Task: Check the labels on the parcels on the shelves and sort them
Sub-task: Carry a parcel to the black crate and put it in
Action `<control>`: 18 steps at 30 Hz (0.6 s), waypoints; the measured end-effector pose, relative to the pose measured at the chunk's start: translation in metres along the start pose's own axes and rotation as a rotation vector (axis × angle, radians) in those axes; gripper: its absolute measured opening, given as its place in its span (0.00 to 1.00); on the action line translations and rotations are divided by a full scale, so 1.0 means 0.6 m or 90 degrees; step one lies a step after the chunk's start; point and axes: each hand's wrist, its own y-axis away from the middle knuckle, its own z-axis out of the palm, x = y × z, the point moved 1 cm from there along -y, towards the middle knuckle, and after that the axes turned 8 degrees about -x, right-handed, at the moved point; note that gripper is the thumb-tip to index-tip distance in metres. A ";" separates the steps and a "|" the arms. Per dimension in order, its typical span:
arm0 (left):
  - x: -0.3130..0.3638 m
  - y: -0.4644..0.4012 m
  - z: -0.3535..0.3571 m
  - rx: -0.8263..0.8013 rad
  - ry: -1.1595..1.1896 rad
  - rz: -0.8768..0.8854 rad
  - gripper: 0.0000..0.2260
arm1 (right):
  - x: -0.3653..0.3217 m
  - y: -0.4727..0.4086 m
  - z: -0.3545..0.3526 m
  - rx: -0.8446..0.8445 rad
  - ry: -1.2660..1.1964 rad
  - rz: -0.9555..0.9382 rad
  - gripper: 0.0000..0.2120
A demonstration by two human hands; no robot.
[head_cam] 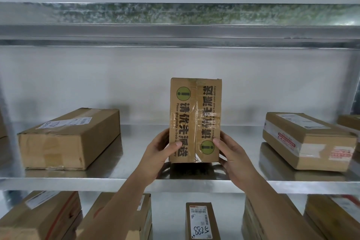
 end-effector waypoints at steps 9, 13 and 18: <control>-0.006 -0.001 -0.011 -0.002 -0.016 0.037 0.28 | 0.009 -0.007 -0.004 -0.026 0.022 0.043 0.17; -0.019 -0.005 -0.017 0.040 -0.074 0.057 0.30 | 0.010 -0.005 -0.001 -0.005 0.050 0.044 0.16; -0.018 -0.009 -0.015 0.056 -0.066 0.034 0.21 | 0.007 -0.007 0.000 0.034 0.049 0.019 0.17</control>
